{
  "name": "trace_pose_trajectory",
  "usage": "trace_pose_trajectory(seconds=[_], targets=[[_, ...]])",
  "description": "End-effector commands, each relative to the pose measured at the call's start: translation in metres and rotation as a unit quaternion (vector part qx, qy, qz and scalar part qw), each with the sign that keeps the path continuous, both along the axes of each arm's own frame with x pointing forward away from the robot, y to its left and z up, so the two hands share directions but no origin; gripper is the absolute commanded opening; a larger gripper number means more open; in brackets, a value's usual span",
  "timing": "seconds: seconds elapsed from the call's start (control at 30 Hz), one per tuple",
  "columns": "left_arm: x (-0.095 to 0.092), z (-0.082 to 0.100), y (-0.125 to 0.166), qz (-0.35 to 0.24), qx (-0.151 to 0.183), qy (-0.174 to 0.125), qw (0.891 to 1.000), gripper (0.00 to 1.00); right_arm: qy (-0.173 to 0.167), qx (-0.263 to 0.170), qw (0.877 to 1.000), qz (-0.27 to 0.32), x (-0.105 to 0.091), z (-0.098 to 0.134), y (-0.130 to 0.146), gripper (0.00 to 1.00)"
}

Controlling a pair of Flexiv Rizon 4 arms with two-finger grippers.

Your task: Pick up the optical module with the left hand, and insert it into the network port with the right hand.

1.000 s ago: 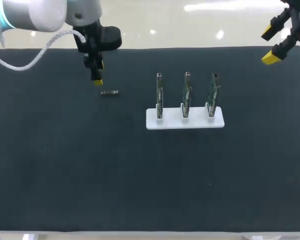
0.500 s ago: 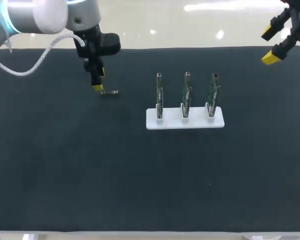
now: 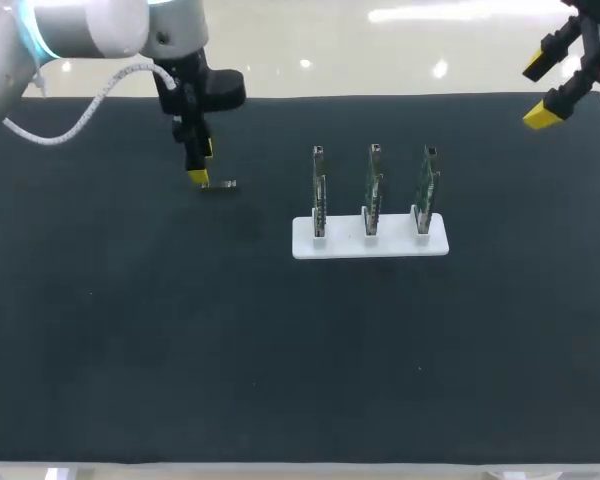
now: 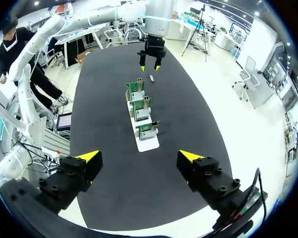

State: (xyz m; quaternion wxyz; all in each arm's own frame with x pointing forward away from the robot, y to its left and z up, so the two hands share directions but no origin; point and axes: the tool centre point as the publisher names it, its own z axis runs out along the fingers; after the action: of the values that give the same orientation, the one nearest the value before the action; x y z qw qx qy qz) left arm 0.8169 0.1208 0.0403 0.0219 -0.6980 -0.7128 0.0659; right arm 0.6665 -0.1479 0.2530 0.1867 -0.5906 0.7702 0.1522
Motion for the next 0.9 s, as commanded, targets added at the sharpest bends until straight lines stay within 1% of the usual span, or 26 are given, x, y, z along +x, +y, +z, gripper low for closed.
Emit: trace_pose_trajectory(seconds=[0.03, 0.2, 0.27, 0.3, 0.4, 0.43, 0.47, 0.53, 0.67, 0.73, 0.8, 0.9], targets=[[0.002, 0.013, -0.005, -0.002, 0.014, 0.024, 1.000, 1.00, 0.000, 0.001, 1.000, 0.000, 0.000, 0.000, 0.000, 1.00], [-0.004, 0.018, -0.007, 0.001, 0.022, 0.022, 1.000, 1.00, 0.000, 0.001, 1.000, 0.000, 0.000, 0.000, 0.000, 1.00], [-0.007, 0.019, -0.007, 0.007, 0.014, 0.023, 1.000, 1.00, 0.000, 0.001, 1.000, 0.000, 0.000, 0.000, 0.000, 1.00], [-0.010, 0.018, -0.007, 0.006, 0.023, 0.021, 1.000, 1.00, 0.000, 0.001, 1.000, 0.000, 0.000, 0.000, 0.000, 1.00], [-0.014, 0.015, -0.006, 0.006, 0.011, 0.009, 1.000, 1.00, 0.000, 0.001, 1.000, 0.000, 0.000, 0.000, 0.000, 1.00], [-0.016, 0.013, -0.004, 0.007, 0.018, 0.006, 1.000, 1.00, 0.000, 0.001, 1.000, 0.000, 0.000, 0.000, 0.000, 1.00], [-0.015, 0.009, -0.002, 0.007, 0.018, 0.007, 1.000, 1.00, 0.000, 0.001, 1.000, 0.000, 0.000, 0.000, 0.000, 1.00], [-0.014, 0.001, 0.000, 0.004, 0.013, 0.020, 1.000, 1.00, 0.000, 0.001, 1.000, 0.000, 0.000, 0.000, 0.000, 1.00], [-0.013, -0.010, 0.000, -0.009, 0.019, 0.029, 0.999, 1.00, 0.000, 0.001, 1.000, 0.000, 0.000, 0.000, 0.000, 1.00], [-0.011, -0.014, 0.000, -0.012, 0.024, 0.027, 0.999, 1.00, 0.000, 0.001, 1.000, 0.000, 0.000, 0.000, 0.000, 1.00], [-0.007, -0.017, -0.001, -0.026, 0.030, 0.015, 0.999, 1.00, 0.000, 0.001, 1.000, 0.000, 0.000, 0.000, 0.000, 1.00], [-0.003, -0.020, -0.001, -0.042, 0.038, 0.014, 0.998, 1.00, 0.000, 0.001, 1.000, 0.000, 0.000, 0.000, 0.000, 1.00]])
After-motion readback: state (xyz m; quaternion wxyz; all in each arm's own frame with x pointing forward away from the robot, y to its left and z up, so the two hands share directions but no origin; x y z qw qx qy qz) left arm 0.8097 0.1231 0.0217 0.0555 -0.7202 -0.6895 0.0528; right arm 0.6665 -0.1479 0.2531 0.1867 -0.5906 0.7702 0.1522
